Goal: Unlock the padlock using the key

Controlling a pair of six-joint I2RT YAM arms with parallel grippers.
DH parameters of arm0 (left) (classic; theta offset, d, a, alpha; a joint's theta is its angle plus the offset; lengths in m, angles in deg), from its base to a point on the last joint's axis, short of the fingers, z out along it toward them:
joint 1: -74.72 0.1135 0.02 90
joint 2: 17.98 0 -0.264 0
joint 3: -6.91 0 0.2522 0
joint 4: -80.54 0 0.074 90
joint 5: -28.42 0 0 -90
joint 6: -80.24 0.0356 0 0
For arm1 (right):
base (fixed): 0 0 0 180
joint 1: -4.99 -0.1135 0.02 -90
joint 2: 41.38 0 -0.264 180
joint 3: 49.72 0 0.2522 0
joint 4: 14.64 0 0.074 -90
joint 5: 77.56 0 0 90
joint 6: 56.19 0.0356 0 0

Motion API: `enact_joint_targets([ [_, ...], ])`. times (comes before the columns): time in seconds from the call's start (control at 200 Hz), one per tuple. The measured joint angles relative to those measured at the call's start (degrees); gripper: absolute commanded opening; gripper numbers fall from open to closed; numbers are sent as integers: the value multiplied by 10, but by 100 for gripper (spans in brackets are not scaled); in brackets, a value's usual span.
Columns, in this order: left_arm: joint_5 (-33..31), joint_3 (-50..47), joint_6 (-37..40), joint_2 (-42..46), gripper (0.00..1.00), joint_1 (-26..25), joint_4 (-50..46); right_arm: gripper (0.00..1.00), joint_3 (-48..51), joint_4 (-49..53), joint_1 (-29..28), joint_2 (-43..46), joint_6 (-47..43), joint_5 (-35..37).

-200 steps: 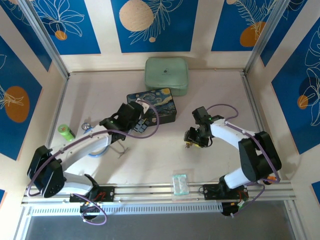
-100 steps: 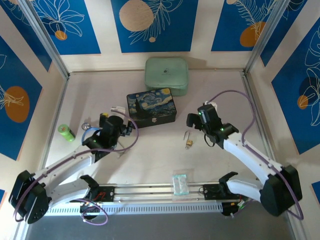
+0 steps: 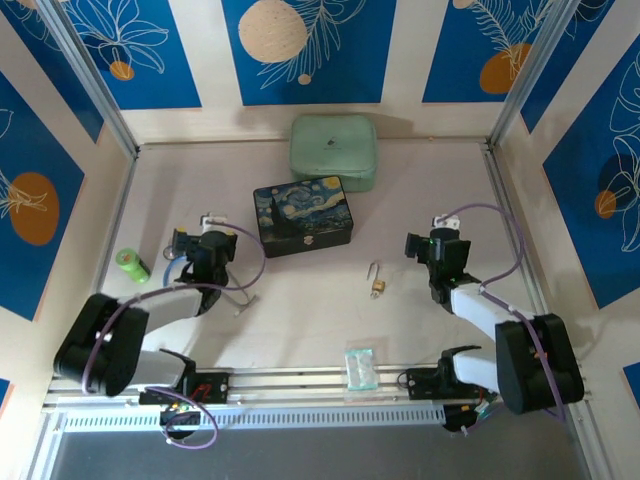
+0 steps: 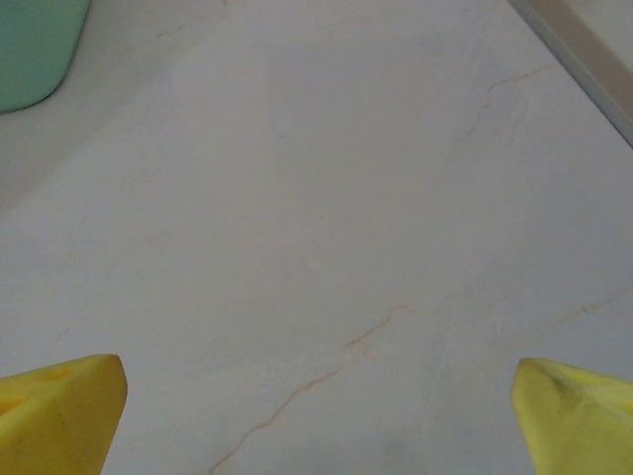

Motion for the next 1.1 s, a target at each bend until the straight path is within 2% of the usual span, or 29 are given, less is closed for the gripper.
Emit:
enact_joint_targets([
  [0.21, 99, -34, -30, -21, 99, 85, 97, 100, 29, -135, 47, -38, -6, -55],
  [0.28, 130, -35, -34, -51, 100, 100, 151, 100, 28, -181, 55, -63, -5, -77],
  [0.35, 160, -36, -34, -72, 99, 105, 164, 100, 26, -228, 57, -106, -6, -95],
  [0.55, 203, -42, -34, -103, 99, 106, 224, 100, -13, -234, 56, -168, -14, -147],
  [0.645, 214, -40, -36, -113, 99, 109, 219, 99, -21, -239, 60, -173, -14, -163],
  [0.86, 246, -37, -53, -114, 99, 135, 215, 99, -21, -238, 61, -173, -17, -167],
  [1.101, 257, -37, -60, -114, 99, 136, 215, 99, -21, -238, 61, -173, -18, -167],
])
